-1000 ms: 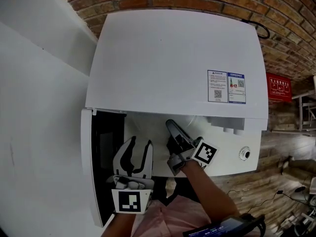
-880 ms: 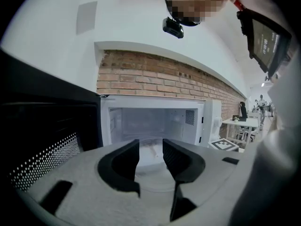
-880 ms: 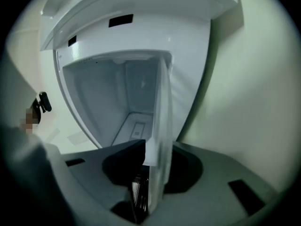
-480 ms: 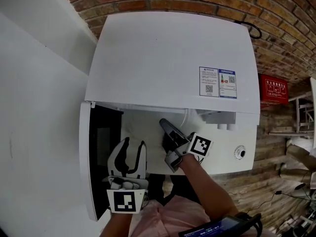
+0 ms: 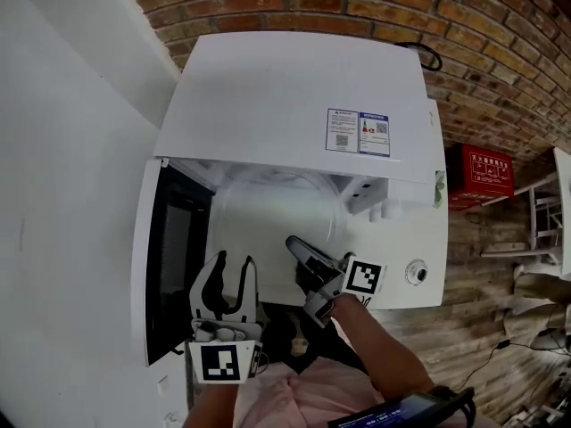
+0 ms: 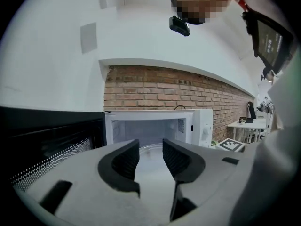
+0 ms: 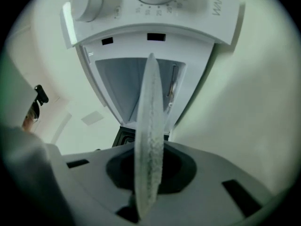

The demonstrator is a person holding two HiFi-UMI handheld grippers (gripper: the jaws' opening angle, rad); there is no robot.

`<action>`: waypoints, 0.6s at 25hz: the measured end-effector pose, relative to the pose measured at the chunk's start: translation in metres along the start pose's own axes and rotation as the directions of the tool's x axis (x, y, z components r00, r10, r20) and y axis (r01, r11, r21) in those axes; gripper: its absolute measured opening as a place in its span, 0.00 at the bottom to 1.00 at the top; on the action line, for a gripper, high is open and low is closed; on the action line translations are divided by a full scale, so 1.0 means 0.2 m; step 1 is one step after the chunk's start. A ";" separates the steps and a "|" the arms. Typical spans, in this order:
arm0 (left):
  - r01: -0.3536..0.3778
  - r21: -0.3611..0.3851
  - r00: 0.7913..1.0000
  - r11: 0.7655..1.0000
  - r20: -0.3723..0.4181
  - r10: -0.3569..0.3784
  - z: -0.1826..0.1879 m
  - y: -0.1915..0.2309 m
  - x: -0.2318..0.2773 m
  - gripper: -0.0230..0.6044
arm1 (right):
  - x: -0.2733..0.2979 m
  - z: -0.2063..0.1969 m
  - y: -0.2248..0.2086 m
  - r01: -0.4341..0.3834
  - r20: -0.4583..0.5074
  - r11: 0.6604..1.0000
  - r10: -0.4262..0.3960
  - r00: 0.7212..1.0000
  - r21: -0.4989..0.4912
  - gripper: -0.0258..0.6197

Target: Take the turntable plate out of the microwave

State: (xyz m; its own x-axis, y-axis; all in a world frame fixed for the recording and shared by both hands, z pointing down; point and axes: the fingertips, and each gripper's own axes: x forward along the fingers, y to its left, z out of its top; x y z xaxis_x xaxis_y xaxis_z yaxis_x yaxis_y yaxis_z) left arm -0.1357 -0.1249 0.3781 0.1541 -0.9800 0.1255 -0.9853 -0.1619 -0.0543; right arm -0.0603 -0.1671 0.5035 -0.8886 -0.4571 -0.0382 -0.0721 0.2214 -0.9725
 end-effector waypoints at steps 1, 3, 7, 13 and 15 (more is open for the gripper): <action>-0.003 -0.001 1.000 1.000 0.002 0.003 0.00 -0.01 -0.02 0.29 | -0.03 -0.02 0.01 -0.007 -0.009 1.000 0.007 1.000 0.000 0.09; -0.001 -0.001 1.000 1.000 0.006 0.001 0.00 -0.04 -0.05 0.29 | -0.09 -0.06 0.04 -0.018 -0.021 1.000 0.018 1.000 0.001 0.09; 0.019 -0.004 1.000 1.000 0.007 -0.019 -0.03 -0.11 -0.12 0.29 | -0.19 -0.12 0.02 -0.010 -0.043 1.000 0.010 0.999 -0.013 0.09; 0.030 -0.011 1.000 1.000 -0.006 -0.030 -0.09 -0.17 -0.23 0.29 | -0.29 -0.20 -0.04 0.009 -0.063 1.000 -0.010 0.998 -0.011 0.09; 0.029 -0.010 1.000 1.000 -0.012 -0.029 -0.11 -0.18 -0.24 0.29 | -0.31 -0.21 -0.06 0.018 -0.071 1.000 -0.019 0.997 -0.017 0.09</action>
State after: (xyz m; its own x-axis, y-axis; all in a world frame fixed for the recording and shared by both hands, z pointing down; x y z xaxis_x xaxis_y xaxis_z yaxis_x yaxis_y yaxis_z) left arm -0.1086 -0.0687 0.3949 0.1815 -0.9735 0.1389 -0.9812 -0.1887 -0.0404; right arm -0.0236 -0.1058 0.5276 -0.9171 -0.3986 -0.0030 -0.0960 0.2280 -0.9689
